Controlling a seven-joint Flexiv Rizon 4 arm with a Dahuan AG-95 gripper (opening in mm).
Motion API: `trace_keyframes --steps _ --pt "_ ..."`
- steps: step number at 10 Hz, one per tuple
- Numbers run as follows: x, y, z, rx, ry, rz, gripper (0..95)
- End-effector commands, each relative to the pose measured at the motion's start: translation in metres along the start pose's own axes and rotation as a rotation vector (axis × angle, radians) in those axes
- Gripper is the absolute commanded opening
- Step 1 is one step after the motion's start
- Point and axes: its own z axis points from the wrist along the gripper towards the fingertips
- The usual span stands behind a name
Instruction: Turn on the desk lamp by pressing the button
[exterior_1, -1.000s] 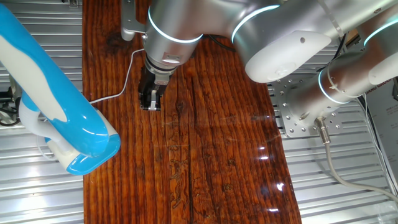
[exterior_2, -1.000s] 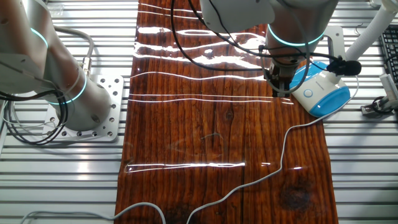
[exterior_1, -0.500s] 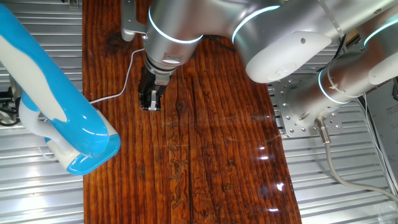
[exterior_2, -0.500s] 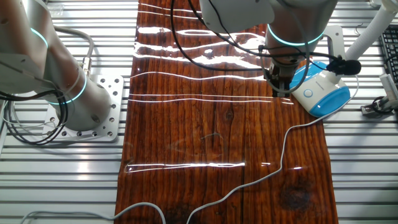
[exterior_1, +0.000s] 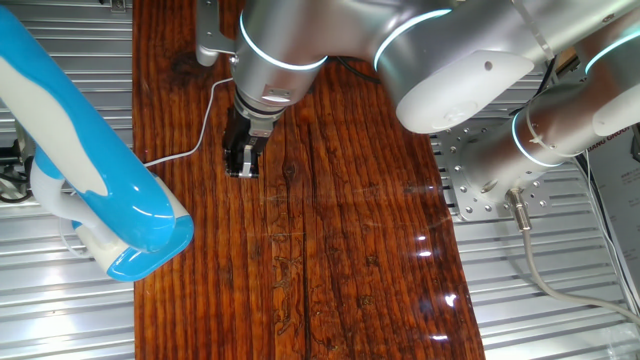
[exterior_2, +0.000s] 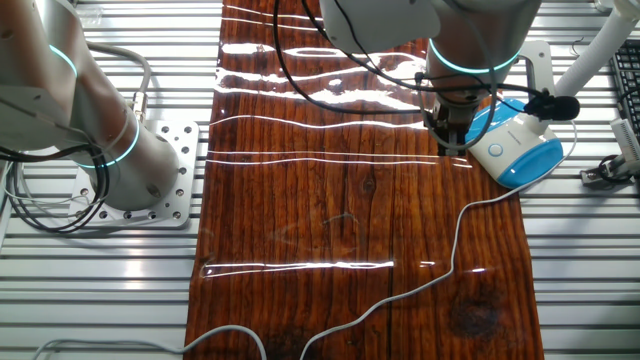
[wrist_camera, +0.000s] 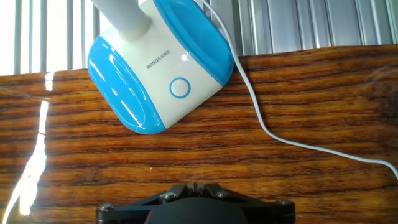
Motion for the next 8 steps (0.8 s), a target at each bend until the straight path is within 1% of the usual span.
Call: trace_keyframes --steps 1,4,8 --pt "0.0004 -0.0002 0.0001 0.002 -0.003 0.003 0.0" --pt "0.0004 -0.0002 0.0002 0.001 -0.010 0.005 0.0" --pt "0.0019 -0.0007 0.0009 0.001 -0.010 0.001 0.0"
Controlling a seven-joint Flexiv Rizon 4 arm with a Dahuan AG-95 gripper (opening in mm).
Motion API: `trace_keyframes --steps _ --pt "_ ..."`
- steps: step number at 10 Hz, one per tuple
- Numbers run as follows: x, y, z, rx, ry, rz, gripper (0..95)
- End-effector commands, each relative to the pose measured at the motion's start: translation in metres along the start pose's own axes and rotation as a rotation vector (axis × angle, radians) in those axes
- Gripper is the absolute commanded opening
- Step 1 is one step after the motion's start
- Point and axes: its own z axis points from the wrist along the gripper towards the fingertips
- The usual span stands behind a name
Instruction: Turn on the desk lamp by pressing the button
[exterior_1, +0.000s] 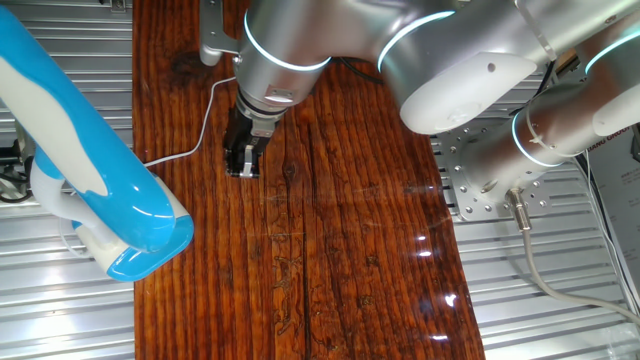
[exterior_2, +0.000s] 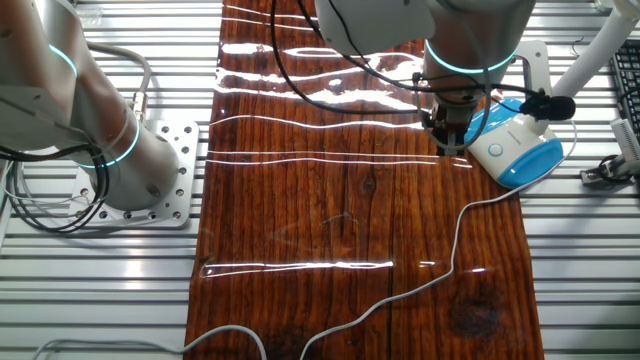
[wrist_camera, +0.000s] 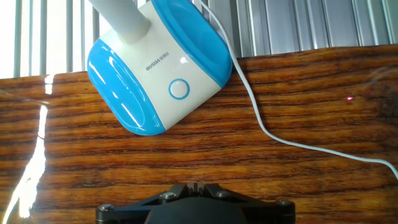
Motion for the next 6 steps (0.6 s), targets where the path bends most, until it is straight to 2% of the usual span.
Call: trace_keyframes --steps 1,6 --pt "0.0015 -0.0006 0.0012 -0.001 -0.001 -0.001 0.0" --pt "0.0086 -0.0032 0.0034 0.001 -0.001 0.013 0.0"
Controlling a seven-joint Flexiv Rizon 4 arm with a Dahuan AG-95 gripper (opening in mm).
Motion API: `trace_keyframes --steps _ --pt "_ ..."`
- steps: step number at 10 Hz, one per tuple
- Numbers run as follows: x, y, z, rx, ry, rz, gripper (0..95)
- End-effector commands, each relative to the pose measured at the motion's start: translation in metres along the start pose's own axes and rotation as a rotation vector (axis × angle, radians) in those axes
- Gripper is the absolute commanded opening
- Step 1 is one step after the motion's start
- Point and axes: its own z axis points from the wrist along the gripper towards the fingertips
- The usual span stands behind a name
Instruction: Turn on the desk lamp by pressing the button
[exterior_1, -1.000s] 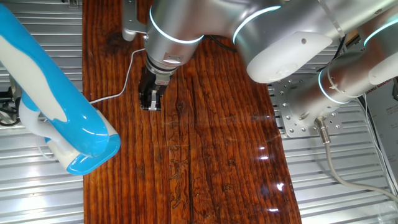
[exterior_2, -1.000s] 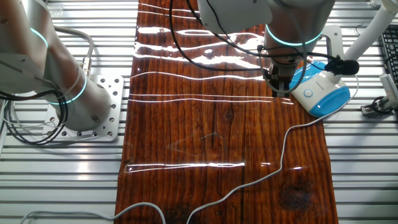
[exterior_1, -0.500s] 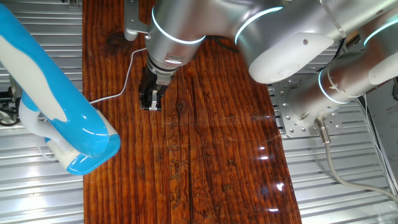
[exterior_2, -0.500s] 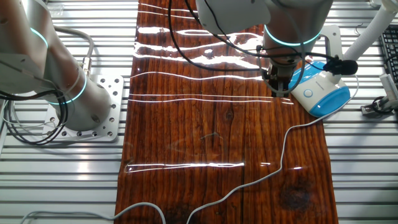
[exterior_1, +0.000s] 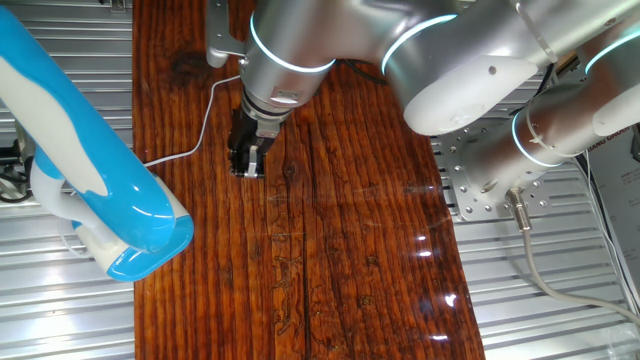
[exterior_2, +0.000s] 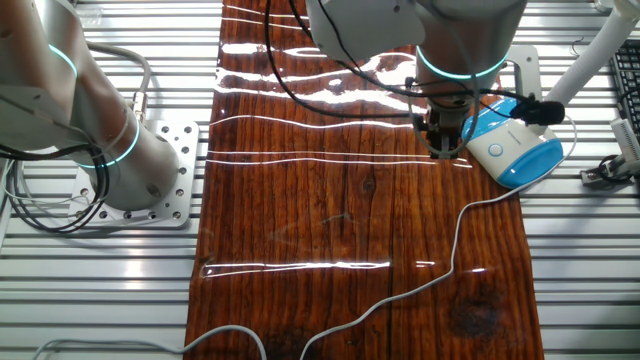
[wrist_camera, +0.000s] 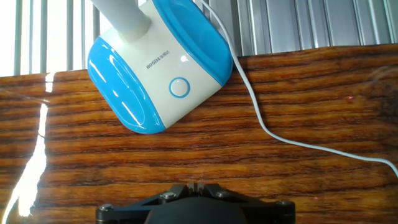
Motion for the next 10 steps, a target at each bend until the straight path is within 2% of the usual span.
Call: trace_keyframes --steps 1,4,5,9,10 --pt "0.003 0.001 0.001 -0.002 0.000 0.007 0.0" --pt "0.017 0.010 0.009 0.001 -0.023 0.019 0.0" --pt "0.019 0.010 0.010 0.001 -0.025 0.013 0.0" --pt "0.013 0.010 0.008 -0.002 -0.025 0.011 0.0" --pt "0.004 0.012 0.006 -0.001 -0.016 0.017 0.0"
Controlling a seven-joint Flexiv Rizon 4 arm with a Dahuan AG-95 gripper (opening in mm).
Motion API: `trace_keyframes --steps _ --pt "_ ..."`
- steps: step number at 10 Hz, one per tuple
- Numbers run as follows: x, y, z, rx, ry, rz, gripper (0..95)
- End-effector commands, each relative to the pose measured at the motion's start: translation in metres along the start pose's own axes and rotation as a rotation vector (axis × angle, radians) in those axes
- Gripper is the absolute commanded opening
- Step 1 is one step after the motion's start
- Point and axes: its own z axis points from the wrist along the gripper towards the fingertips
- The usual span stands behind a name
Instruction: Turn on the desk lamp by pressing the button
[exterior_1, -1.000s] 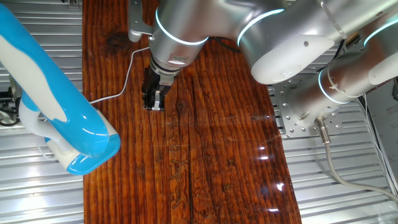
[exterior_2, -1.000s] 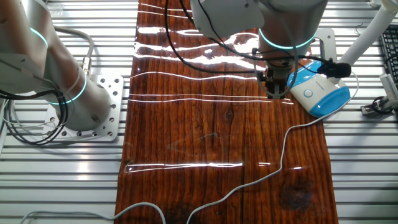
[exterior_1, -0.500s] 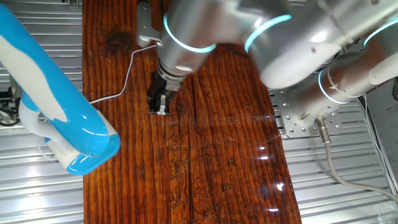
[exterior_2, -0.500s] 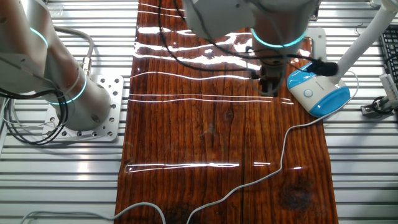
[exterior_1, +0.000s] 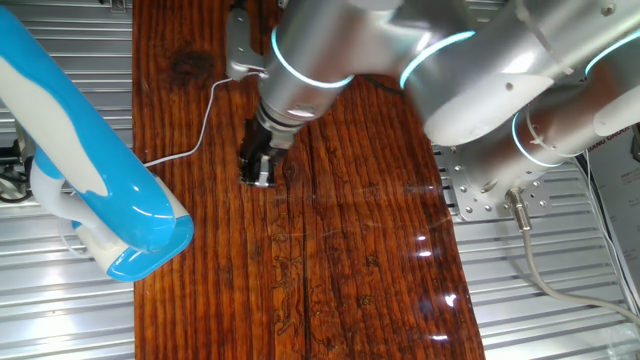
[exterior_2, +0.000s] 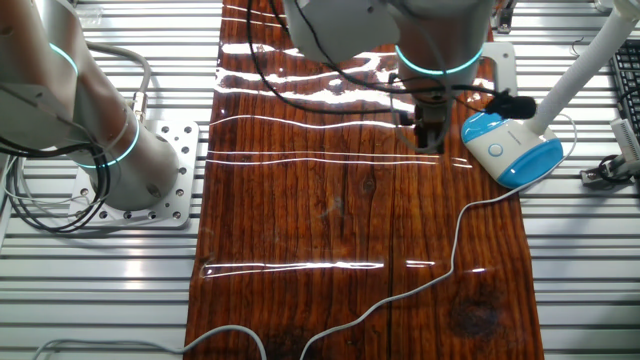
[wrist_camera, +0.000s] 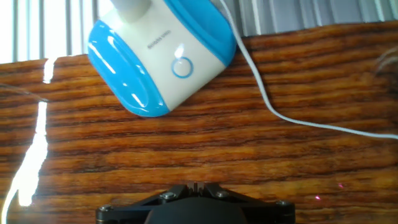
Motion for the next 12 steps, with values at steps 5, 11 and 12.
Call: trace_keyframes --steps 5,11,12 --pt "-0.014 0.003 -0.005 -0.002 0.008 0.005 0.0" --pt "-0.017 0.003 -0.006 -0.012 -0.012 -0.017 0.0" --pt "-0.019 0.002 -0.007 -0.011 0.004 -0.032 0.0"
